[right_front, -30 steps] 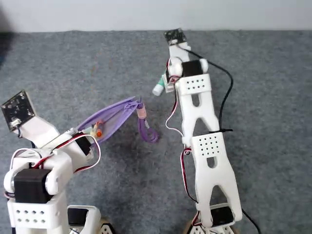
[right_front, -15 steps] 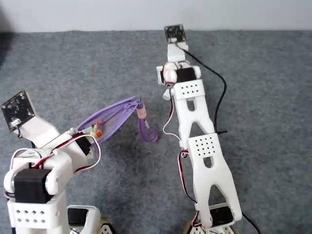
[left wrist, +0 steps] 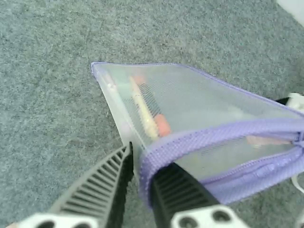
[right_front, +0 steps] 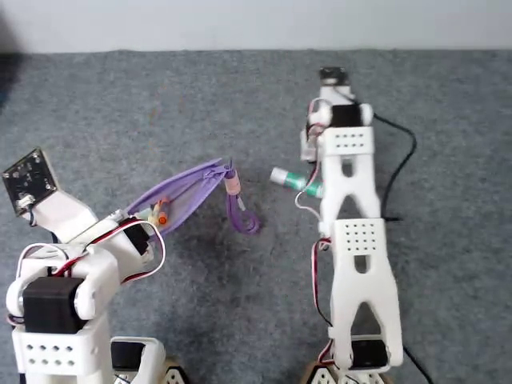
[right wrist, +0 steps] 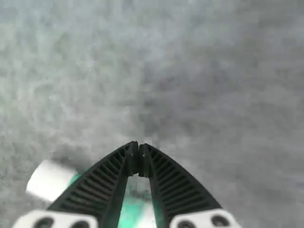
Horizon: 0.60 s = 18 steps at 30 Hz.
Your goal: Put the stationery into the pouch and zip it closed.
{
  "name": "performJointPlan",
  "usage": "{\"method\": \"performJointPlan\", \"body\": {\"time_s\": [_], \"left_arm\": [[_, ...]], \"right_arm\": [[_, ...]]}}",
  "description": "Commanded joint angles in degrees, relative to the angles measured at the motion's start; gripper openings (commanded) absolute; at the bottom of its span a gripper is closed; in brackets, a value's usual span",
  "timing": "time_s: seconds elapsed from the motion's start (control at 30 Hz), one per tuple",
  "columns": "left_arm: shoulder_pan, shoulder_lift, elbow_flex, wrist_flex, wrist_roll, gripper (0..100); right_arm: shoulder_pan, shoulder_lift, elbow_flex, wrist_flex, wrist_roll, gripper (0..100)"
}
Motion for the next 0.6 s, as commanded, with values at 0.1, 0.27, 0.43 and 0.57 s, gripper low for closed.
{"method": "performJointPlan", "body": {"time_s": [0.1,0.27,0.43,0.57], "left_arm": [[0.6,0.1,-1.2,-1.3,0.6,1],[0.5,0.1,-1.2,-1.3,0.5,1],[0.3,0.1,-1.2,-1.3,0.5,1],[0.3,0.1,-1.2,-1.3,0.5,1]], "right_arm": [[2.5,-13.1,-1.3,2.7,-0.4,0.8],[-0.5,-18.9,-1.1,2.9,-0.3,1.0],[-4.2,-26.1,9.5,2.9,5.5,0.8],[-5.3,-36.4,30.0,2.7,5.9,0.9]]}}
